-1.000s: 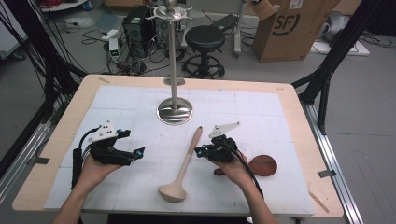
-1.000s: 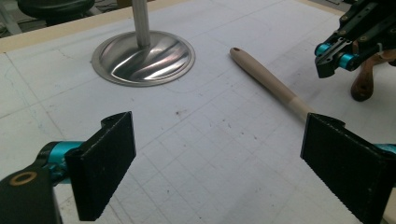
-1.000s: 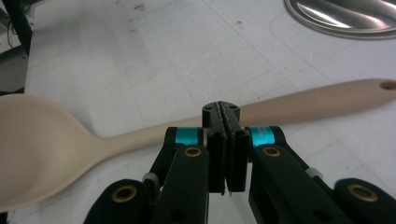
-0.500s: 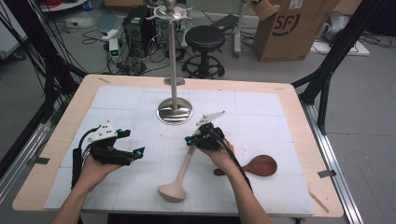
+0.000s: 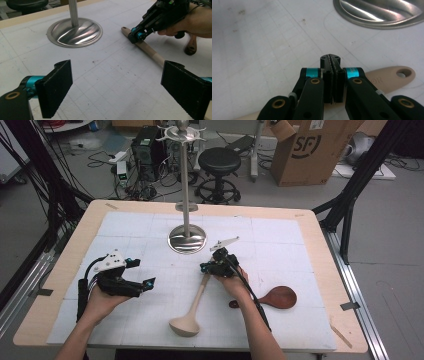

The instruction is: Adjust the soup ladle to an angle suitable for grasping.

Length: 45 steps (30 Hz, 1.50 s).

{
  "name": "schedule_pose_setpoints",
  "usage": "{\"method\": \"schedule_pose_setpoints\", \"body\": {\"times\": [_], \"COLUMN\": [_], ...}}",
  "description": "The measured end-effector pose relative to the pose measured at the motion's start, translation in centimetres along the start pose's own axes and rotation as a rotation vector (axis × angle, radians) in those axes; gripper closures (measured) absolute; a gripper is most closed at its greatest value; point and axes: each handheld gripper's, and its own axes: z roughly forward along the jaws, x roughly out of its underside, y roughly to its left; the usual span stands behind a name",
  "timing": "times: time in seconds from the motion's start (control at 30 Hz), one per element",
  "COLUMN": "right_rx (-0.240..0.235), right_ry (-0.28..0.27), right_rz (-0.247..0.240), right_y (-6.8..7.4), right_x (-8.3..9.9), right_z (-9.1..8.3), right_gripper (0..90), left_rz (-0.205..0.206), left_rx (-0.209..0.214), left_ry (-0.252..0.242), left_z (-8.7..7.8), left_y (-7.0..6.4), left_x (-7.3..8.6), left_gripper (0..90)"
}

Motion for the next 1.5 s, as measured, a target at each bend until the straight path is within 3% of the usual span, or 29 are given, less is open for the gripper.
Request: {"method": "schedule_pose_setpoints", "body": {"times": [0.6,1.07,1.2,1.5], "right_rx": [0.015,0.029,0.02,-0.066], "right_ry": [0.019,-0.006,0.0,0.007], "right_rz": [-0.024,0.009,-0.002,-0.073], "right_y": [0.3,-0.3,0.0,1.9], "right_x": [0.0,0.1,0.4,1.4], "right_z": [-0.9,-1.6,-1.9,-2.7], "right_gripper": [89.2,89.2,89.2,89.1], "left_rz": [0.002,-0.002,-0.001,0.001], "left_rx": [0.002,0.004,0.004,0.005], "left_ry": [0.002,-0.002,0.0,0.0], "left_z": [-0.2,-0.3,-0.3,-0.2], "left_y": [0.1,0.1,0.1,0.0], "left_x": [0.1,0.1,0.1,0.0], "left_gripper": [10.9,10.9,10.9,10.9]}}
